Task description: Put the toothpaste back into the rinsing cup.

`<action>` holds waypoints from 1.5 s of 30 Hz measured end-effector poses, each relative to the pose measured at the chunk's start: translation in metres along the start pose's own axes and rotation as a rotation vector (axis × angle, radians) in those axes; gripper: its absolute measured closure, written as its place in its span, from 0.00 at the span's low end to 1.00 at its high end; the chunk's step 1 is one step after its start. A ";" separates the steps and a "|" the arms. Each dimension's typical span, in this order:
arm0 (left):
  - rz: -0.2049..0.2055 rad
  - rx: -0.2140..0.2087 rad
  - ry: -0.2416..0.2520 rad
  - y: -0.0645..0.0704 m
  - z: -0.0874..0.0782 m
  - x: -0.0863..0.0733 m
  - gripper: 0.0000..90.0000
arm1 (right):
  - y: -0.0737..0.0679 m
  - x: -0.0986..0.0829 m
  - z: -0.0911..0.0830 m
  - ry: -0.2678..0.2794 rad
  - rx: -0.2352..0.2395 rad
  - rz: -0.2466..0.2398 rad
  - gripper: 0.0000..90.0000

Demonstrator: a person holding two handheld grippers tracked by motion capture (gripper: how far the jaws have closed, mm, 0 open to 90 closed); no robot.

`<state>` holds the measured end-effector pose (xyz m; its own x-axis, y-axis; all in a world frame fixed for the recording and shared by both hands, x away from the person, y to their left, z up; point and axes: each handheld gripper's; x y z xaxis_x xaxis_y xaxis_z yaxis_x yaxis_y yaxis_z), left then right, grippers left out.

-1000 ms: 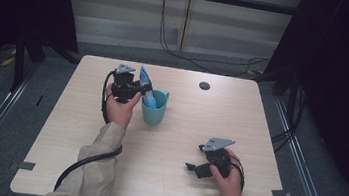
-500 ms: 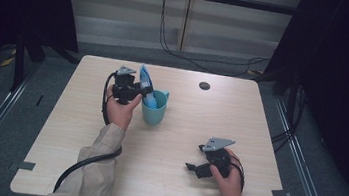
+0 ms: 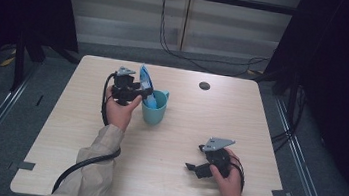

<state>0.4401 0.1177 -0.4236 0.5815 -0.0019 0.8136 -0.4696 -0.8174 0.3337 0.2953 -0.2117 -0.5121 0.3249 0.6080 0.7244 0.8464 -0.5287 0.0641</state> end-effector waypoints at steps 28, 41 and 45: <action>-0.004 -0.032 -0.028 -0.005 -0.008 -0.004 0.17 | 0.000 0.000 0.000 0.000 0.000 0.001 0.15; -0.006 -0.081 -0.032 -0.010 -0.025 -0.010 0.17 | 0.000 0.000 0.000 0.000 0.003 -0.002 0.15; 0.001 -0.091 -0.044 -0.010 -0.030 -0.014 0.17 | 0.000 0.000 0.000 0.001 0.002 -0.002 0.15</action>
<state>0.4170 0.1429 -0.4243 0.6088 -0.0297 0.7928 -0.5275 -0.7615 0.3766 0.2951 -0.2116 -0.5121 0.3228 0.6089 0.7246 0.8481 -0.5259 0.0640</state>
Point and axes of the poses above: each handheld gripper's, and its own axes: z roughly forward along the jaws, x roughly out of its top, y roughly to its right, and after that the axes turned 7 degrees about -z, right-handed
